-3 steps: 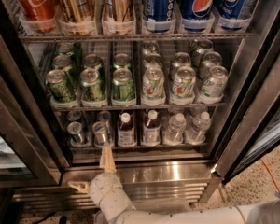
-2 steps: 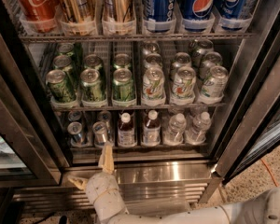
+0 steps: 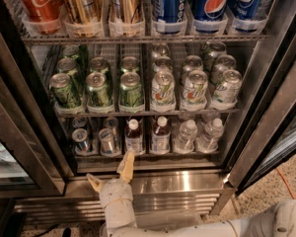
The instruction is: Pick redbull can from bottom shelf of fridge
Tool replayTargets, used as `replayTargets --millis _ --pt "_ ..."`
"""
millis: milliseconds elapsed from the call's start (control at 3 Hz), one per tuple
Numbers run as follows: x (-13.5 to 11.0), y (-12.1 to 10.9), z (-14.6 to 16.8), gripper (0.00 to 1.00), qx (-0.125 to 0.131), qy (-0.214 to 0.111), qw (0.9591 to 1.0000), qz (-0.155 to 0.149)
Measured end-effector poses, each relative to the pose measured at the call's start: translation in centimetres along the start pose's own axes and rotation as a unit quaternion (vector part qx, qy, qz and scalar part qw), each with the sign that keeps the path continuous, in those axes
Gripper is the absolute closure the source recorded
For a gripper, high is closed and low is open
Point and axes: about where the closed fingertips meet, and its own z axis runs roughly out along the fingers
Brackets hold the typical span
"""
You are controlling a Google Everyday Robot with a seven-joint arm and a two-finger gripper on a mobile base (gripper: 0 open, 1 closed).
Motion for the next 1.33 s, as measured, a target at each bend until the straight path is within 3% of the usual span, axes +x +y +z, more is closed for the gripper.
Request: replayTargets --millis 333,667,1000,1333 --pt "0.0 0.0 0.0 0.0 0.0 0.0 1.0 0.0" --pt "0.2 -0.1 0.0 0.0 0.0 0.006 0.9996 0.028" --pt "-0.1 0.1 0.7 0.0 0.01 0.007 0.9964 0.083" --pt "-0.3 0.6 1.1 0.0 0.016 0.006 0.9943 0.105"
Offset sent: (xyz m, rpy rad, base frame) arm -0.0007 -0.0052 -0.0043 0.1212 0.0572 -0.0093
